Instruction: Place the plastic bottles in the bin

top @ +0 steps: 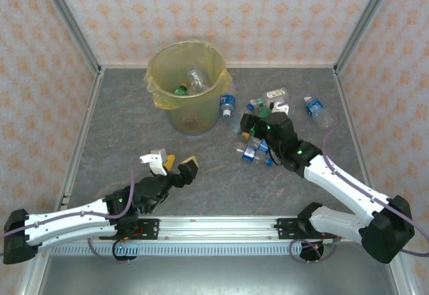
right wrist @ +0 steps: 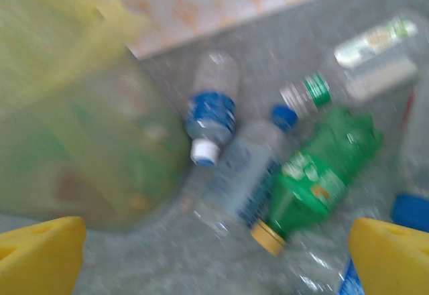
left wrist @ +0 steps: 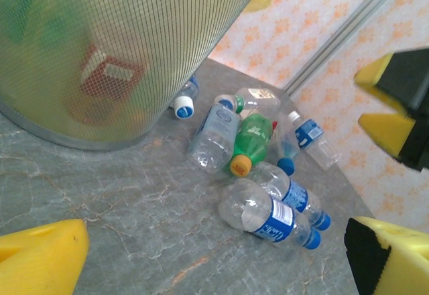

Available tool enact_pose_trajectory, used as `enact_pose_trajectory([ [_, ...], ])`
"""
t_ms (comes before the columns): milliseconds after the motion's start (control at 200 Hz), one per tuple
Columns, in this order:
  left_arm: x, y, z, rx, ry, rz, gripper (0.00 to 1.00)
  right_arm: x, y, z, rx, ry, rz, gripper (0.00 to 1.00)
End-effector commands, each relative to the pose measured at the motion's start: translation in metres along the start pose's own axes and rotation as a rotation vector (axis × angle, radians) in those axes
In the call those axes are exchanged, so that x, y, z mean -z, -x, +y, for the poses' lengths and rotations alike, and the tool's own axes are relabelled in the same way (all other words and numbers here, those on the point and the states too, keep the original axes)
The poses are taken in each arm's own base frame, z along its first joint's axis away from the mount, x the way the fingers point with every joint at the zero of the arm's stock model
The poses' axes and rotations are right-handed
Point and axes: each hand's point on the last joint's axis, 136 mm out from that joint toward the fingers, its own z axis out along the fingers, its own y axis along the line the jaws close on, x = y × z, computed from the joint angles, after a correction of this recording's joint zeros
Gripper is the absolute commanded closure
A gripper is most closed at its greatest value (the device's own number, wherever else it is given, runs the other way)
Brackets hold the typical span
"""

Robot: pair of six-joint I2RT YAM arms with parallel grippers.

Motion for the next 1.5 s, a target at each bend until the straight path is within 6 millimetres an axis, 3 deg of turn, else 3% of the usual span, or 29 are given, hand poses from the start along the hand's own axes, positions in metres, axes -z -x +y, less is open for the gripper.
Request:
enact_pose_trajectory([
  [0, -0.004, 0.003, -0.020, 0.019, -0.053, 0.011, 0.01, -0.002, -0.015, -0.014, -0.055, -0.016, 0.007, 0.00],
  [215, -0.016, -0.011, -0.032, -0.019, -0.061, 0.067, 0.01, -0.005, -0.051, -0.036, -0.060, -0.053, 0.083, 0.00],
  [566, -0.023, -0.020, -0.030, -0.018, -0.040, 0.086, 0.01, -0.010, -0.093, -0.047, -0.065, -0.031, 0.189, 0.00],
  [901, -0.021, -0.017, -0.028, -0.013, -0.032, 0.077, 0.01, -0.007, -0.117, -0.048, -0.066, 0.016, 0.263, 0.01],
  [1246, -0.021, -0.015, -0.029, -0.016, -0.031, 0.081, 0.01, -0.013, -0.130, -0.058, -0.005, -0.013, 0.287, 0.01],
  [1497, -0.020, -0.014, -0.030, -0.017, -0.033, 0.082, 0.01, -0.015, -0.149, -0.039, 0.022, 0.098, 0.381, 0.07],
])
